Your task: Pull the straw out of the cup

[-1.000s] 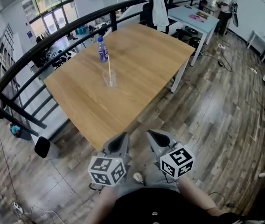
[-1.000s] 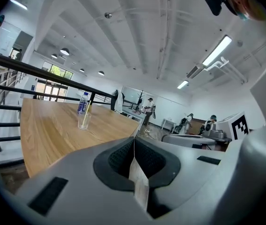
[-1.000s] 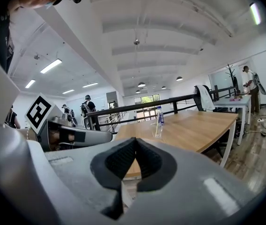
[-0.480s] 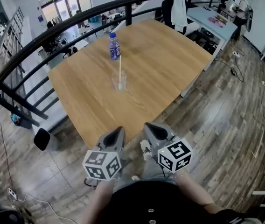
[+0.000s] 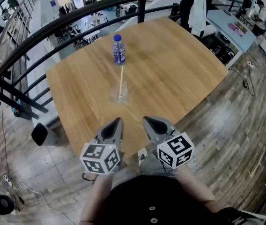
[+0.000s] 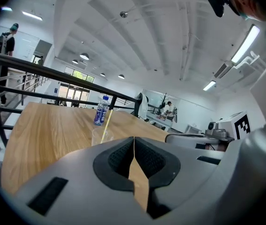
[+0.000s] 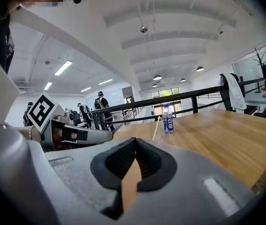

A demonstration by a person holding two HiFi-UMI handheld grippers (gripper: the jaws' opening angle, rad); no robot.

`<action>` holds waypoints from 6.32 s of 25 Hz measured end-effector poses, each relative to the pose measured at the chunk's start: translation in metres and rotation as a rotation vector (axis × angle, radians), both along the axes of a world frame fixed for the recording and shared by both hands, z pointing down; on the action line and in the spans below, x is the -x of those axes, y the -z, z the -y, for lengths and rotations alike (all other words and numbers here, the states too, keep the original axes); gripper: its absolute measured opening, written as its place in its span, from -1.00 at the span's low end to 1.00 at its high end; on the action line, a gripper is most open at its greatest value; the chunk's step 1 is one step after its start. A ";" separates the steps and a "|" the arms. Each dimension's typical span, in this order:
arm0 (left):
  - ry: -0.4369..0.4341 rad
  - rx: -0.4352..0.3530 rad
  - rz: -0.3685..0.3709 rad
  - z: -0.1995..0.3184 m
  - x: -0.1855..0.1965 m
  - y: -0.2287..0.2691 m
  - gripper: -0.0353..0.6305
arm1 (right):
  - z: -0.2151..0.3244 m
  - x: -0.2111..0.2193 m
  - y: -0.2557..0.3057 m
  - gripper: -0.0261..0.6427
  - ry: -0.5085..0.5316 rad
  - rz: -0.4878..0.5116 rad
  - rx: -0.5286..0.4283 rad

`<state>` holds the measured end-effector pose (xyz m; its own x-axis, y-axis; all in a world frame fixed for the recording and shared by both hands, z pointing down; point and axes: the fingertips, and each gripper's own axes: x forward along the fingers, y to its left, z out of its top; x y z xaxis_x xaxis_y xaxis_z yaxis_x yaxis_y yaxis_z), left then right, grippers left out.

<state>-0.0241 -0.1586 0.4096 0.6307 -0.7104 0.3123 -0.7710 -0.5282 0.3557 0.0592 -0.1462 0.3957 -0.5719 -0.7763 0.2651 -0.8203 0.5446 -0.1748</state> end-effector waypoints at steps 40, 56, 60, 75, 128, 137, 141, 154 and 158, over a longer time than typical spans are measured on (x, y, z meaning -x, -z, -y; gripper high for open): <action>-0.059 0.077 0.193 0.153 -0.014 -0.025 -0.84 | 0.144 -0.008 -0.040 -0.93 0.072 0.041 0.118; -0.170 0.105 0.292 0.214 -0.029 -0.061 -0.58 | 0.164 -0.010 -0.080 -0.93 0.050 0.043 0.190; -0.188 0.123 0.289 0.221 -0.033 -0.067 -0.59 | 0.165 -0.013 -0.087 -0.93 0.037 0.048 0.206; -0.210 0.166 0.335 0.231 -0.037 -0.080 -0.73 | 0.162 -0.014 -0.103 -0.93 0.028 0.054 0.243; 0.199 -0.320 -0.252 0.124 0.064 0.107 -0.79 | 0.111 0.015 -0.002 -0.93 0.153 0.050 0.021; 0.164 -0.318 -0.333 0.099 0.054 0.101 -0.79 | 0.117 0.008 0.033 -0.93 0.135 0.135 -0.058; 0.162 -0.299 -0.350 0.092 0.051 0.093 -0.79 | 0.119 0.010 0.035 -0.93 0.145 0.181 -0.065; 0.171 -0.242 -0.326 0.083 0.052 0.065 -0.79 | 0.120 0.017 0.026 -0.93 0.182 0.182 -0.050; 0.178 -0.231 -0.320 0.084 0.054 0.060 -0.79 | 0.122 0.020 0.022 -0.93 0.188 0.174 -0.041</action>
<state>-0.0781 -0.2423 0.3495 0.5309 -0.8454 -0.0588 -0.7277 -0.4903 0.4796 0.0395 -0.2680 0.3734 -0.7417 -0.6598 0.1207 -0.6632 0.6945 -0.2791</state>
